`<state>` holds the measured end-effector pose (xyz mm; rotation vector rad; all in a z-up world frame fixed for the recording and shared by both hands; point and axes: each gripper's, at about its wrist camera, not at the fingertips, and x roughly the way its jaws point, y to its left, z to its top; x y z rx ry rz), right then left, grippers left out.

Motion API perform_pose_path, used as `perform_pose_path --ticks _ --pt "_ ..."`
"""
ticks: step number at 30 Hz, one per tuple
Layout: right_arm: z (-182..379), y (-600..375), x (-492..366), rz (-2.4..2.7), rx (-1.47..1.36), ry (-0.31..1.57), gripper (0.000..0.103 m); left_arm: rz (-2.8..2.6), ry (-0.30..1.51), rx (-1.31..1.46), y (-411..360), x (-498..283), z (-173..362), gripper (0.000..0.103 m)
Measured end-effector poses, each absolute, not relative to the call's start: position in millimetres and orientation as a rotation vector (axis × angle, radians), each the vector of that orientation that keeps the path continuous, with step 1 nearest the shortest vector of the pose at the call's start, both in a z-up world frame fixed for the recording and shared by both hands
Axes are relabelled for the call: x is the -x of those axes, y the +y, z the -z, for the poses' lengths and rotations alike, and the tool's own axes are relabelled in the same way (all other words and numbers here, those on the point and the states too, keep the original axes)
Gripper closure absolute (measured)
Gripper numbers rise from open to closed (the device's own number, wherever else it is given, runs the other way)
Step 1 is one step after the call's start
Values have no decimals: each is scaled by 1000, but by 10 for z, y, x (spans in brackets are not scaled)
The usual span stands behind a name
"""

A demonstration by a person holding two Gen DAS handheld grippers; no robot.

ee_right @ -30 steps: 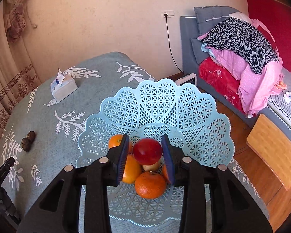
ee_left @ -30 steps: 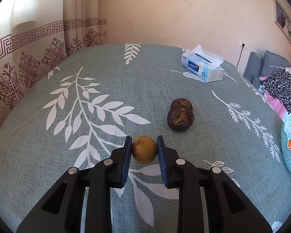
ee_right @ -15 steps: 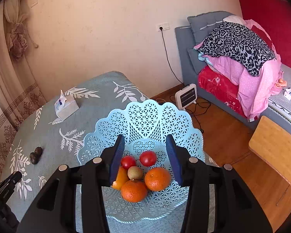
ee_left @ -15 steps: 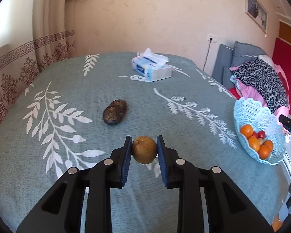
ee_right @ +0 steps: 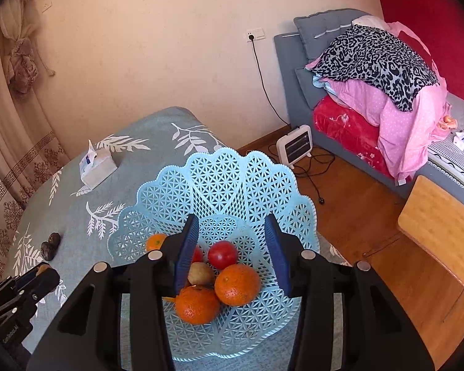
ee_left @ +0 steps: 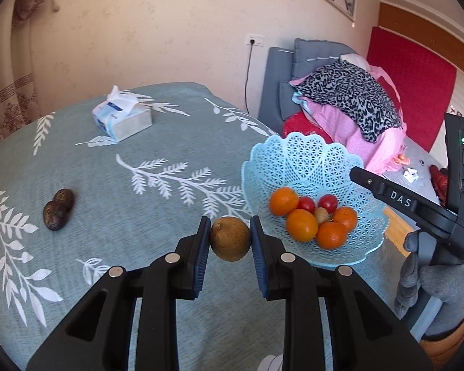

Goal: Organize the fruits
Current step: 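Carry the kiwi and tomato to the blue basket and release both inside, then withdraw both open tools toward the two dark wrinkled fruits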

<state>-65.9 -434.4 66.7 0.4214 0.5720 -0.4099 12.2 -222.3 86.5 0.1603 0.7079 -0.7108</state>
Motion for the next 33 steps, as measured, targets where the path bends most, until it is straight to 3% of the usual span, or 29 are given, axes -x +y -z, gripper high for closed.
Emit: perform_pose_path --ticks 9,10,12,16,20,25,33 --pt "-632 -4488 676 426 -450 573 57 844 737 -206 -2878 -193 -747 75" --pt "-643 -4498 683 431 -451 569 56 852 739 -206 -2912 -203 -733 70" --pt "-663 -4504 705 443 -447 558 51 854 739 -201 -2936 -229 -714 37" --pt "-668 -4479 728 458 -433 557 51 839 732 -180 -2851 -310 -703 29" --pt "-693 -4404 675 457 -416 559 51 783 671 -162 -2619 -405 -796 13" --pt "-765 -4250 612 437 -389 549 50 672 563 -197 -2334 -517 -962 10" --pt "-906 -3913 355 371 -366 528 49 509 531 -191 -1757 -797 -1110 10"
